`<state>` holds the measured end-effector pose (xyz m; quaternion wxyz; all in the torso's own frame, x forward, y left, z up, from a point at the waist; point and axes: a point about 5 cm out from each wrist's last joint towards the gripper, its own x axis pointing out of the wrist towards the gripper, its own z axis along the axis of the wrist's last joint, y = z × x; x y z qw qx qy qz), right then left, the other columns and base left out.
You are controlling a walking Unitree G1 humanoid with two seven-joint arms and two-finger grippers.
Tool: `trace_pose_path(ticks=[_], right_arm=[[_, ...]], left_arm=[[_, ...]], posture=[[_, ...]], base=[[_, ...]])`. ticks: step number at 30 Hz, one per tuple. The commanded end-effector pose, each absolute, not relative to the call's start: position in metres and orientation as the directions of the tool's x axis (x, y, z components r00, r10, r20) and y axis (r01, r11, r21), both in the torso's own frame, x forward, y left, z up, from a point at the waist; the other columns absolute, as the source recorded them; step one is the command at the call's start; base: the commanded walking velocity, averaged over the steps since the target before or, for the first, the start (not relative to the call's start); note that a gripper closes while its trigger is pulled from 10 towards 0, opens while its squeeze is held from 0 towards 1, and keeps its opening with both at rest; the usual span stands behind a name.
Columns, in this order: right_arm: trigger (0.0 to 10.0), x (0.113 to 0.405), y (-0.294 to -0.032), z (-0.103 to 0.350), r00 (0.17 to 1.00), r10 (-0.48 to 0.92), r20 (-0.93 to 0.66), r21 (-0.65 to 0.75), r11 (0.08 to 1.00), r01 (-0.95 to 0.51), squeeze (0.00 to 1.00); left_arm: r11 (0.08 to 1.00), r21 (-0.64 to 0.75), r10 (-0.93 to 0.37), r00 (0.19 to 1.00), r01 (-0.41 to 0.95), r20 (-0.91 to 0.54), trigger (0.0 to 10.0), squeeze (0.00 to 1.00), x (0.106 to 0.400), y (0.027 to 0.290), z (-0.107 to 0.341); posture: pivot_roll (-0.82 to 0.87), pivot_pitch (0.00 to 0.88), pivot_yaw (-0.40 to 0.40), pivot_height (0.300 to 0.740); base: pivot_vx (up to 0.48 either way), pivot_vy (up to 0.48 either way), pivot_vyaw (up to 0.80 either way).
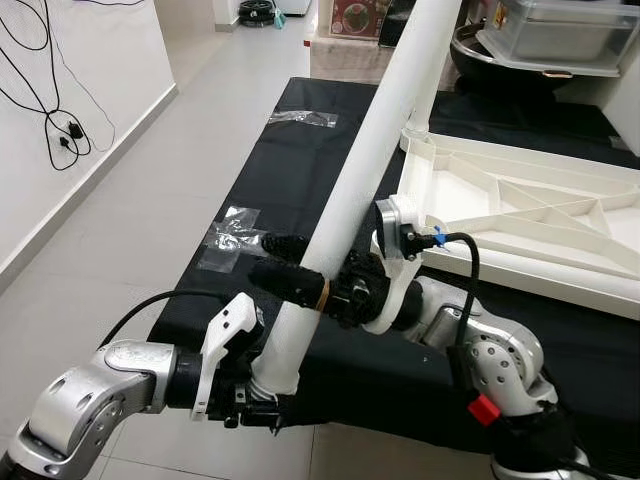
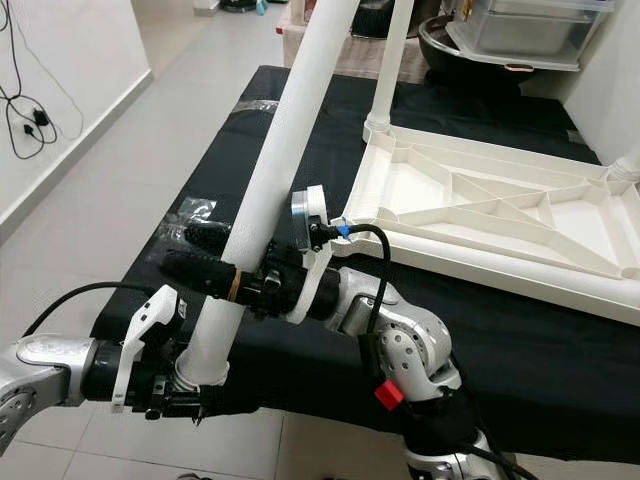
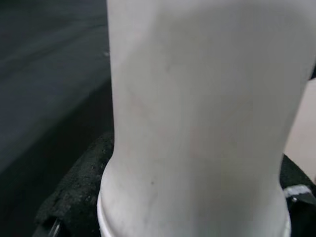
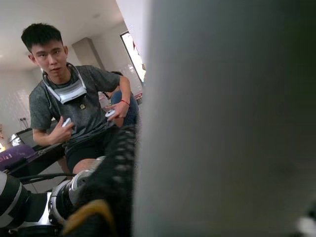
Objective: Building children table
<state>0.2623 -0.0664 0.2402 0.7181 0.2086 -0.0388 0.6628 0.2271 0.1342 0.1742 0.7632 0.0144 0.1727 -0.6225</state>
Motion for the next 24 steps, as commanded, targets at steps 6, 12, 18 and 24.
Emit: trace_pose_path(ticks=[6, 12, 18, 24], right_arm=[[0.0, 0.254, -0.062, 0.244, 0.058, 0.938, 0.341, 0.219, -0.020, -0.975, 0.00], [0.0, 0.256, -0.063, 0.246, 0.075, 0.934, 0.350, 0.222, -0.005, -0.975, 0.00], [0.0, 0.261, -0.067, 0.247, 0.112, 0.927, 0.358, 0.228, 0.029, -0.973, 0.00], [0.0, 0.267, -0.071, 0.248, 0.141, 0.923, 0.357, 0.219, 0.064, -0.974, 0.00]], left_arm=[[0.212, -0.230, -0.943, 0.137, 0.950, -0.302, 10.0, 0.00, 0.221, 0.135, 0.171], [0.223, -0.236, -0.936, 0.139, 0.946, -0.324, 10.0, 0.00, 0.220, 0.133, 0.168], [0.229, -0.234, -0.928, 0.140, 0.945, -0.345, 10.0, 1.00, 0.217, 0.133, 0.165], [0.261, -0.200, -0.920, 0.180, 0.944, -0.349, 10.0, 1.00, 0.218, 0.137, 0.165]], posture=[[0.12, 0.146, -0.022, 0.740], [0.12, 0.144, -0.019, 0.740], [0.12, 0.136, -0.021, 0.740], [0.12, 0.130, -0.018, 0.740]], base=[[0.000, 0.000, 0.00], [0.000, 0.000, 0.00], [0.000, 0.000, 0.00], [0.000, 0.000, 0.00]])
